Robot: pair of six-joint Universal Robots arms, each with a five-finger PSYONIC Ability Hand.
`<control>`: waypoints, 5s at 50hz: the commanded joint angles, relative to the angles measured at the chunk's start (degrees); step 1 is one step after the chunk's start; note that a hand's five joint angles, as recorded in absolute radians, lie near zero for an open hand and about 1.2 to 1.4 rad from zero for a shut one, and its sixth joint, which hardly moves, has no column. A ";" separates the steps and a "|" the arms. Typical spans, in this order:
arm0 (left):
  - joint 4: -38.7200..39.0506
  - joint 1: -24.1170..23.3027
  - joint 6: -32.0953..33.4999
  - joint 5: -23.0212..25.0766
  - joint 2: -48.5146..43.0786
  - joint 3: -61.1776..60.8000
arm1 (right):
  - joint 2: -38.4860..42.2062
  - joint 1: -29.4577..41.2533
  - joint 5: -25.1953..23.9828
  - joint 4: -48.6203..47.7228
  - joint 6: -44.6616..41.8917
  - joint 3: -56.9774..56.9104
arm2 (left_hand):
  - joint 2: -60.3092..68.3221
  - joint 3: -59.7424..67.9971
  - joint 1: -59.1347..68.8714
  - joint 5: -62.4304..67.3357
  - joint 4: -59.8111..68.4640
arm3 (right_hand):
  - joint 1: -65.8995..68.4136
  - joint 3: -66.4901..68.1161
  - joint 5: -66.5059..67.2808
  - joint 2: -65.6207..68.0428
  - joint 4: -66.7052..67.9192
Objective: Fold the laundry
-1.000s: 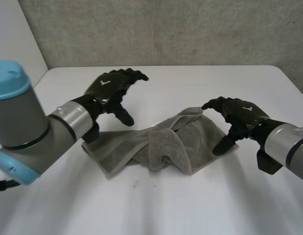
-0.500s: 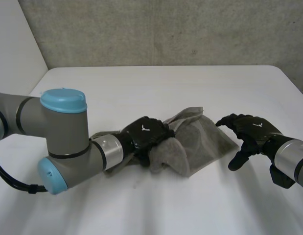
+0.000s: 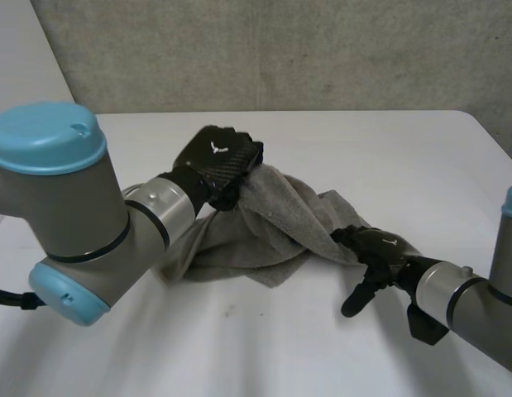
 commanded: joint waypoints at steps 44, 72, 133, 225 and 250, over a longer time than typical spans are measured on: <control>-2.78 -3.82 -2.78 -20.63 10.96 -3.83 | -8.68 -0.85 3.82 -10.73 -14.06 -15.49 | 10.69 10.97 13.29 11.78 10.33 | 68.07 67.77 65.88 66.89 66.55; -16.14 1.45 -0.84 -22.22 -3.98 2.67 | 8.53 6.97 7.68 17.08 -40.83 -31.85 | 10.69 10.97 13.29 11.78 10.33 | 68.07 67.77 65.88 66.89 66.55; 11.19 -0.92 3.91 -26.26 6.38 -21.58 | 7.38 1.61 10.67 -6.56 -39.42 -11.82 | -58.76 -58.48 -56.16 -57.66 -59.12 | 68.07 67.77 65.88 66.89 66.55; 2.35 18.77 -6.12 -3.41 12.15 -20.88 | -1.83 -4.37 6.89 7.54 -30.79 -20.59 | 10.69 10.97 13.29 11.78 10.33 | 68.07 67.77 65.88 66.89 66.55; -16.14 16.66 8.11 -14.13 8.37 -7.63 | 0.67 -4.91 9.60 23.67 -51.10 -33.86 | 10.69 10.97 13.29 11.78 10.33 | 68.07 67.77 65.88 66.89 66.55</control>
